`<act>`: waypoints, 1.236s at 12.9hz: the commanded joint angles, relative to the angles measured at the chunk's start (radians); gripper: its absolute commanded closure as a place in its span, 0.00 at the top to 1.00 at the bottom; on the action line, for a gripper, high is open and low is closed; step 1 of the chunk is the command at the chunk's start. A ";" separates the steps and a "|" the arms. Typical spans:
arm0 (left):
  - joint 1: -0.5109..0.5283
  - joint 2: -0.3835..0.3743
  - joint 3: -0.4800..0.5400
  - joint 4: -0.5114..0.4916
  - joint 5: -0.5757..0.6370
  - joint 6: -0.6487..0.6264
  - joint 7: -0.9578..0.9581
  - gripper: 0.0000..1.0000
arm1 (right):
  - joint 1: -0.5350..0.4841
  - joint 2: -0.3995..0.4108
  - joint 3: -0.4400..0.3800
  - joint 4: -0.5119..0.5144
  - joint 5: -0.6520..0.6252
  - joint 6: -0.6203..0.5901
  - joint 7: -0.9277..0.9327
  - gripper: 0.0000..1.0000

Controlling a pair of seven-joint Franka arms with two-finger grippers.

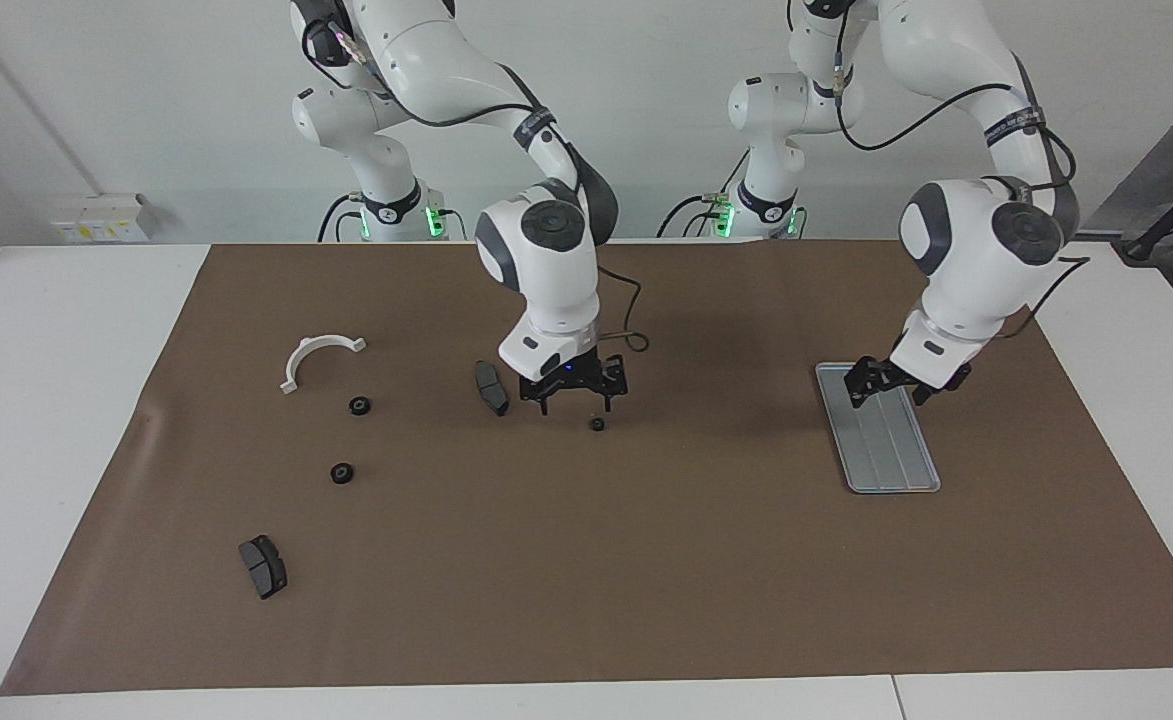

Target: Place bearing gear from tray to pile

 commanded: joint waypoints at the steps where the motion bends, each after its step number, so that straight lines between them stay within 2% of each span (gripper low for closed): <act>1: 0.039 -0.108 -0.007 0.011 -0.010 -0.103 0.072 1.00 | 0.012 0.054 -0.003 0.039 -0.040 0.049 0.035 1.00; 3: 0.056 -0.166 -0.002 0.051 -0.008 -0.216 0.074 1.00 | 0.024 0.083 -0.003 0.037 -0.055 0.085 0.037 1.00; 6: 0.059 -0.261 -0.004 0.097 -0.008 -0.364 0.074 1.00 | 0.029 0.083 -0.003 -0.002 -0.089 0.091 0.024 1.00; 7: 0.059 -0.278 0.002 0.097 -0.008 -0.401 0.072 1.00 | 0.024 0.079 -0.003 -0.024 -0.093 0.092 0.020 0.93; 9: 0.057 -0.303 0.027 0.105 -0.004 -0.464 0.075 1.00 | 0.027 0.066 -0.003 -0.042 -0.093 0.067 0.012 0.87; 13: 0.042 -0.327 0.022 0.080 -0.004 -0.438 0.069 1.00 | 0.029 0.059 0.000 -0.058 -0.087 0.057 0.012 0.77; 16: 0.002 -0.335 0.018 0.037 -0.004 -0.328 0.063 1.00 | 0.029 0.055 0.013 -0.070 -0.081 0.060 0.012 0.66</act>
